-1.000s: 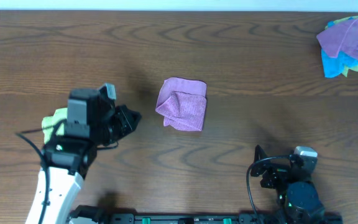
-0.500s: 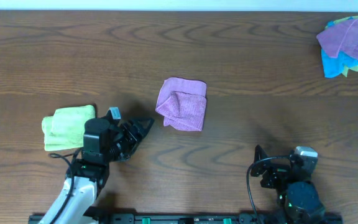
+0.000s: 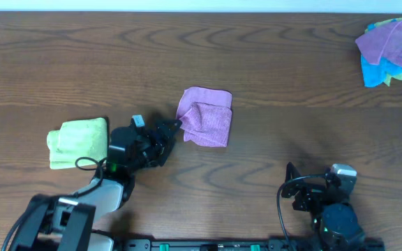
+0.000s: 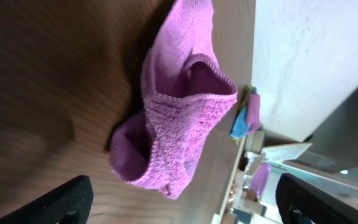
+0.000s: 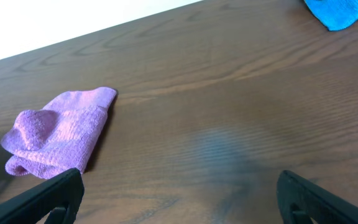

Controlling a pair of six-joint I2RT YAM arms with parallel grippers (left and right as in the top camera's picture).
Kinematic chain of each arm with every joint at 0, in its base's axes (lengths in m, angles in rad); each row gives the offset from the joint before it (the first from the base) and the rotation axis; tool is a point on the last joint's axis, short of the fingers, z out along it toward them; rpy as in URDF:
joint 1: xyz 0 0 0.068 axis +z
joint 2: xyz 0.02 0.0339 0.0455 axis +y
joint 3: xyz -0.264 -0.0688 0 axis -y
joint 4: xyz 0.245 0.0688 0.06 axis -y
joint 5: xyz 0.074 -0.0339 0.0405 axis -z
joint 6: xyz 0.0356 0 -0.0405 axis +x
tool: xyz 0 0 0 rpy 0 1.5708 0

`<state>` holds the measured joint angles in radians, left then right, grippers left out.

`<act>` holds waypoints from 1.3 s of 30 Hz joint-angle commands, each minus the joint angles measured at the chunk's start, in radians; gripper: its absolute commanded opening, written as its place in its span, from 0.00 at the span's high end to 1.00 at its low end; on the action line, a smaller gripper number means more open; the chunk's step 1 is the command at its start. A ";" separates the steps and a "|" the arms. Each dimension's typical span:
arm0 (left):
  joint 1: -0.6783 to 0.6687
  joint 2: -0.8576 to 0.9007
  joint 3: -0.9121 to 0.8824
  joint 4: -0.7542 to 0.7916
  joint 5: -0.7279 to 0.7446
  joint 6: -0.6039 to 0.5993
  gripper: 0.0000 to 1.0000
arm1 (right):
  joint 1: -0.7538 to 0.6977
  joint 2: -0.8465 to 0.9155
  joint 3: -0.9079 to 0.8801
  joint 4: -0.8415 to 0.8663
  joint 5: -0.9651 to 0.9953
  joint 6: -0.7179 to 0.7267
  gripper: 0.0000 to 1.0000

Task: Fold the cloth
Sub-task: 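Grasp the left edge of the folded purple cloth with the left gripper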

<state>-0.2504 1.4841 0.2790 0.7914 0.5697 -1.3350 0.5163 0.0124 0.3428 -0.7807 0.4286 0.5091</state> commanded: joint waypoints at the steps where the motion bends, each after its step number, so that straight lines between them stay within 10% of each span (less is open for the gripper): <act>1: -0.027 0.049 0.008 0.047 -0.030 -0.062 0.05 | 0.001 -0.006 -0.004 0.002 0.015 0.014 0.01; 39: -0.198 0.304 0.207 0.047 -0.215 -0.068 0.05 | 0.001 -0.006 -0.004 -0.002 0.015 0.014 0.01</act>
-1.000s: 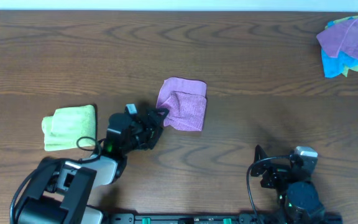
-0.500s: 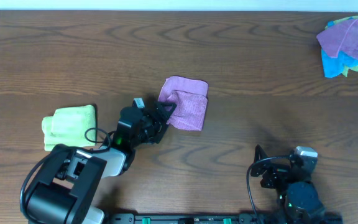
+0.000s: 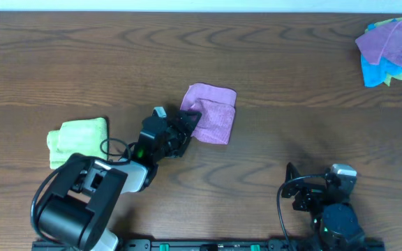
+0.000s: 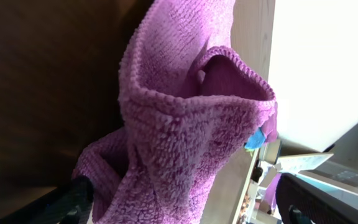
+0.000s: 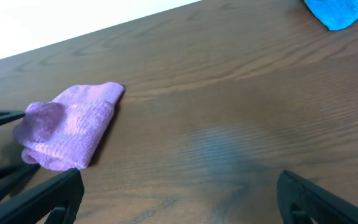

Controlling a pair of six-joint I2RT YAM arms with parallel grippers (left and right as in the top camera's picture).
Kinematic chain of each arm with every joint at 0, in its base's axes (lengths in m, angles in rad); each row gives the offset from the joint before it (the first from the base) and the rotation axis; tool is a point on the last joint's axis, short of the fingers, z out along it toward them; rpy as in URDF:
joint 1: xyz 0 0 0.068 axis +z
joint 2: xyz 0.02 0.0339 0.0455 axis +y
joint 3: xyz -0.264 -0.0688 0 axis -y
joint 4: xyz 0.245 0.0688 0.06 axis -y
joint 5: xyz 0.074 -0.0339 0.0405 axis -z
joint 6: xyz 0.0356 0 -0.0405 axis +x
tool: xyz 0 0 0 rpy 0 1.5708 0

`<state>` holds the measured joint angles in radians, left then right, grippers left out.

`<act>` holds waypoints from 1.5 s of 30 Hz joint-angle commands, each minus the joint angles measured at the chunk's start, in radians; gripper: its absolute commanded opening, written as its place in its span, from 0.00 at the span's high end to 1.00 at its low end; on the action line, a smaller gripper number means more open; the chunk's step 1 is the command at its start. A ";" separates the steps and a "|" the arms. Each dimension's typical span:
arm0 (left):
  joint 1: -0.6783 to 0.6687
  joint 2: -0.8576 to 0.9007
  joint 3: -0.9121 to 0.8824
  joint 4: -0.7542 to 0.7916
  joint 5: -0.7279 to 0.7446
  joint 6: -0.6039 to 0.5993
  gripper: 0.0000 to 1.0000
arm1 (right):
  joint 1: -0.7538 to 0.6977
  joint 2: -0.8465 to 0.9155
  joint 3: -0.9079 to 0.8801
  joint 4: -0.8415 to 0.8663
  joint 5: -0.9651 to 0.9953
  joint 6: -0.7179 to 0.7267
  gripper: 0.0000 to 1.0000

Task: Fold the cloth
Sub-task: 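Grasp the left edge of the folded purple cloth with the left gripper, then carry the purple cloth leftward onto the yellow-green cloth with the left gripper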

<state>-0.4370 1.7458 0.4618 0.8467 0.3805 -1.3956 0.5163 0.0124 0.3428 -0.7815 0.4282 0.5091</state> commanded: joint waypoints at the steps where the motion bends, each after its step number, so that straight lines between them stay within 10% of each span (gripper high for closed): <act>1: -0.016 0.058 0.035 -0.009 -0.025 -0.007 0.05 | 0.001 -0.006 -0.004 -0.001 0.015 0.014 0.01; 9: -0.029 0.152 0.080 -0.008 -0.024 -0.008 0.00 | 0.001 -0.006 -0.004 -0.001 0.015 0.014 0.01; 32: -0.032 0.283 0.146 -0.009 0.009 0.046 0.54 | 0.001 -0.006 -0.004 -0.001 0.015 0.014 0.01; 38: -0.037 0.294 0.171 -0.027 0.013 0.069 0.94 | 0.001 -0.006 -0.004 -0.001 0.015 0.014 0.01; 45: -0.034 0.294 0.171 -0.037 0.024 0.132 0.94 | 0.001 -0.006 -0.004 -0.001 0.015 0.014 0.01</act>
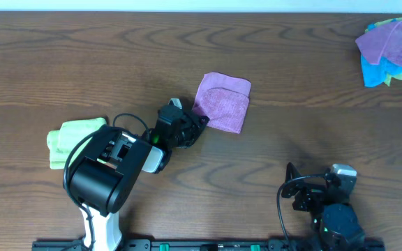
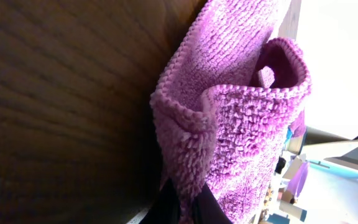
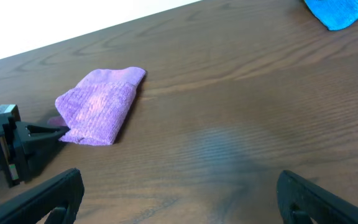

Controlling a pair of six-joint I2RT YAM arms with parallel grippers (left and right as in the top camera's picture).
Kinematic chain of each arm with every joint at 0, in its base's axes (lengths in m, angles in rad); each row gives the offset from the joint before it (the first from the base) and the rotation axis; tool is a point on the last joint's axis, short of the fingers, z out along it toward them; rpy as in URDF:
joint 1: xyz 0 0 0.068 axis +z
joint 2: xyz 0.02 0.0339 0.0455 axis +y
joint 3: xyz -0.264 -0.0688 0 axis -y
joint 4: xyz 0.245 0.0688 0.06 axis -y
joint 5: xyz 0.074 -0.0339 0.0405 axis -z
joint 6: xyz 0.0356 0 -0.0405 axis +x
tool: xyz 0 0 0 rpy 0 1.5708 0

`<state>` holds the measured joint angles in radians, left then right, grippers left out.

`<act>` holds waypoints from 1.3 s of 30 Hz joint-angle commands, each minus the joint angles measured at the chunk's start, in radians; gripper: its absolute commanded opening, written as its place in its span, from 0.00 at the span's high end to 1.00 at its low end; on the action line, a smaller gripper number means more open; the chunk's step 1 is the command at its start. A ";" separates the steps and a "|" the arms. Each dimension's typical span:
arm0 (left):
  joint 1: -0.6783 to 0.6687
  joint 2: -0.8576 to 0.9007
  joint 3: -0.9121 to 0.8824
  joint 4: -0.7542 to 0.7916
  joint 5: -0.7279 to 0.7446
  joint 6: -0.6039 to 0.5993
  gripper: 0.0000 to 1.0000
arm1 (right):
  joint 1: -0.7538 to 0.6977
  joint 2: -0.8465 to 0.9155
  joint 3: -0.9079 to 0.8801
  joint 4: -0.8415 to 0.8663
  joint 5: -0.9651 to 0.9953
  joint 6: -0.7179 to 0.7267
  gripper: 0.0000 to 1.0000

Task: Fold the cloth
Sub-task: 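Carry the purple cloth leftward onto the yellow-green cloth with the left gripper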

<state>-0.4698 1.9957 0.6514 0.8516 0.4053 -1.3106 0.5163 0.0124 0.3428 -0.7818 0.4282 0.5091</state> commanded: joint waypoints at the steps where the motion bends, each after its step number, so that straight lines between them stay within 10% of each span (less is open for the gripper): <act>1: 0.002 0.045 -0.019 -0.038 0.010 0.068 0.94 | 0.001 -0.006 -0.004 0.000 0.015 0.014 0.01; 13: 0.188 -0.056 -0.006 -0.064 0.340 0.251 0.94 | 0.001 -0.006 -0.004 0.000 0.015 0.014 0.01; 39: 0.557 -0.614 0.194 -1.074 0.345 0.682 0.94 | 0.001 -0.006 -0.004 0.000 0.015 0.014 0.01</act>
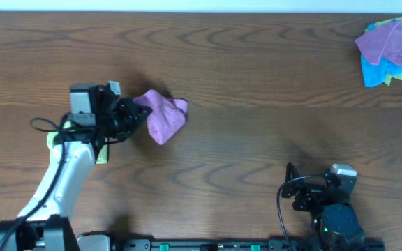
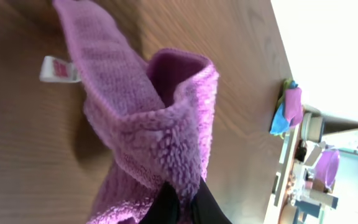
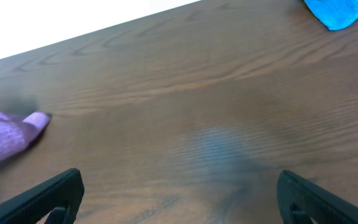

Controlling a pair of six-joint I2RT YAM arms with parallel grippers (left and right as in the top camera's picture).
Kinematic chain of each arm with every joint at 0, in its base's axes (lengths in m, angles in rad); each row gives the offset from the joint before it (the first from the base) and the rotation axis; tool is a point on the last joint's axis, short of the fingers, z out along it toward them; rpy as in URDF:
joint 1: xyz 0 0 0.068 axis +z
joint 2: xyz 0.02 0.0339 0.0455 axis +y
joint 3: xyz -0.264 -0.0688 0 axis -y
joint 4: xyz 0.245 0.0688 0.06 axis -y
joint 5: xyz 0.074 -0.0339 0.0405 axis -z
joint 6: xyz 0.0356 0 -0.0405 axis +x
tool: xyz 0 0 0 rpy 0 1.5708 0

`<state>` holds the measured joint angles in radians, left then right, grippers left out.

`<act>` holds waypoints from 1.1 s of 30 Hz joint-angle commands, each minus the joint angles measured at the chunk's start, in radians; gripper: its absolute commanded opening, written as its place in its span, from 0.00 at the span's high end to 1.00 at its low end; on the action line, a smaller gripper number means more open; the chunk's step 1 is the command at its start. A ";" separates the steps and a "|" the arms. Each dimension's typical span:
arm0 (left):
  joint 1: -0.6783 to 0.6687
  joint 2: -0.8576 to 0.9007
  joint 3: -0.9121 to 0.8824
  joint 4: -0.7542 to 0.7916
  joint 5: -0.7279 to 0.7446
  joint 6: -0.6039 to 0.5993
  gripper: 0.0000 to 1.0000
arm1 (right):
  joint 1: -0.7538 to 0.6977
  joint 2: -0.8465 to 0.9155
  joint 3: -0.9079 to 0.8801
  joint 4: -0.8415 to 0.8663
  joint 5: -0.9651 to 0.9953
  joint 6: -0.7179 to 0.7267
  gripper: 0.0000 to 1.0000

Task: Fold the cloth
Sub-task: 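Carry the purple cloth leftward onto the yellow-green cloth with the left gripper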

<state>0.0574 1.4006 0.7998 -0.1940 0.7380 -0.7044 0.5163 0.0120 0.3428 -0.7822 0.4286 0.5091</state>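
The purple cloth (image 1: 161, 116) hangs bunched from my left gripper (image 1: 139, 115), left of the table's middle. In the left wrist view the two black fingers (image 2: 166, 208) are shut on the cloth (image 2: 148, 130), whose white tag (image 2: 58, 70) shows at the upper left. The right wrist view catches one end of the cloth (image 3: 11, 134) at its left edge. My right gripper (image 3: 179, 205) rests open near the front edge of the table, far from the cloth, with nothing between its fingers.
A folded light-green cloth (image 1: 52, 138) lies under my left arm, mostly hidden. A pile of purple, blue and green cloths (image 1: 391, 52) sits at the far right corner. The wooden table (image 1: 271, 84) spans the whole view.
My left gripper, shut on the cloth's edge, now holds it lifted and bunched well to the left of where it lay. The right arm has not moved.
The folded purple cloth lay on the table with my left gripper open beside its left edge. The gripper was then closer against the cloth, which sat further right. Then it was shut on the edge, and now the cloth hangs from it, above the table's left part.
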 commanded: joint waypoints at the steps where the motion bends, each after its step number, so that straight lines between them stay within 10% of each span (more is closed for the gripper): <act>1: 0.048 -0.021 0.061 -0.061 0.012 0.089 0.94 | 0.001 -0.005 -0.004 0.000 0.015 0.014 0.01; 33: 0.334 -0.106 0.217 -0.483 -0.040 0.325 0.94 | 0.001 -0.006 -0.004 0.000 0.015 0.014 0.01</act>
<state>0.4038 1.3132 0.9901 -0.6773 0.7067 -0.4049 0.5163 0.0120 0.3428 -0.7826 0.4282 0.5091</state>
